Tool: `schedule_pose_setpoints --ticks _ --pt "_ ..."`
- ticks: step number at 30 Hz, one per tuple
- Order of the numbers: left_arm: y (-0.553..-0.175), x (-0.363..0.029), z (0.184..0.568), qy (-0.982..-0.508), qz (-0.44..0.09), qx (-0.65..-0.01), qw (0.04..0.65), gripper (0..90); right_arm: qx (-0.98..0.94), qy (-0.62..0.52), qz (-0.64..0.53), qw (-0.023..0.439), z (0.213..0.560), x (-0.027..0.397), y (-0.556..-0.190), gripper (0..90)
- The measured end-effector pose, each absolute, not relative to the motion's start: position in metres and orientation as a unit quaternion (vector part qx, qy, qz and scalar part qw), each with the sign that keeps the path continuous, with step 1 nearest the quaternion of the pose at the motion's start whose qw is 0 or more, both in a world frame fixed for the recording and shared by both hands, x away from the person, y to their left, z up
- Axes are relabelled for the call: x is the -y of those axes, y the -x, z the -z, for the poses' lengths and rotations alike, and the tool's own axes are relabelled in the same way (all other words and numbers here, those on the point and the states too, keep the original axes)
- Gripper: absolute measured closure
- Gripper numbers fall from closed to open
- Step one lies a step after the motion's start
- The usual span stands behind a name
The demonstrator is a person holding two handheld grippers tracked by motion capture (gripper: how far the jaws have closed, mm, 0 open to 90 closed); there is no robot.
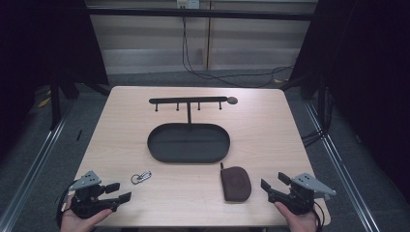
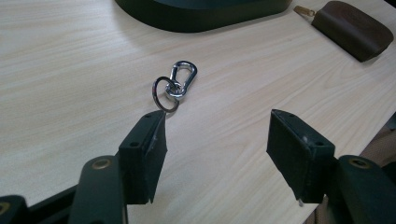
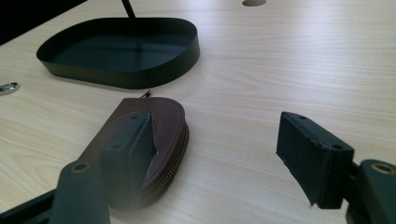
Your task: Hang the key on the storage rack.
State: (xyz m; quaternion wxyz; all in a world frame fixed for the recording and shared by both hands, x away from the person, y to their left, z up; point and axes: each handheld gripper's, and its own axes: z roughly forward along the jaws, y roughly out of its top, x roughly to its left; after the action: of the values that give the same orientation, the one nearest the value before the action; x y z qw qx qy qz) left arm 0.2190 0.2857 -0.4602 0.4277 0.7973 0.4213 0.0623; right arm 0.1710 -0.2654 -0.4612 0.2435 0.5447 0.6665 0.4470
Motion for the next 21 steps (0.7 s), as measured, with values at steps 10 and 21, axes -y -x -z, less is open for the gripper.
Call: schedule_pose_setpoints --ticks 10,21 --pt "-0.2227 -0.285 0.4616 -0.797 -0.044 -0.423 0.428 37.5 -0.67 -0.552 -0.443 0.223 0.4629 0.2665 -0.1752 28.9" --pt "-0.221 -0.2796 0.4528 -0.791 -0.055 -0.428 0.433 47.3 -0.683 -0.549 -0.433 0.211 0.464 0.264 -0.1756 29.1"
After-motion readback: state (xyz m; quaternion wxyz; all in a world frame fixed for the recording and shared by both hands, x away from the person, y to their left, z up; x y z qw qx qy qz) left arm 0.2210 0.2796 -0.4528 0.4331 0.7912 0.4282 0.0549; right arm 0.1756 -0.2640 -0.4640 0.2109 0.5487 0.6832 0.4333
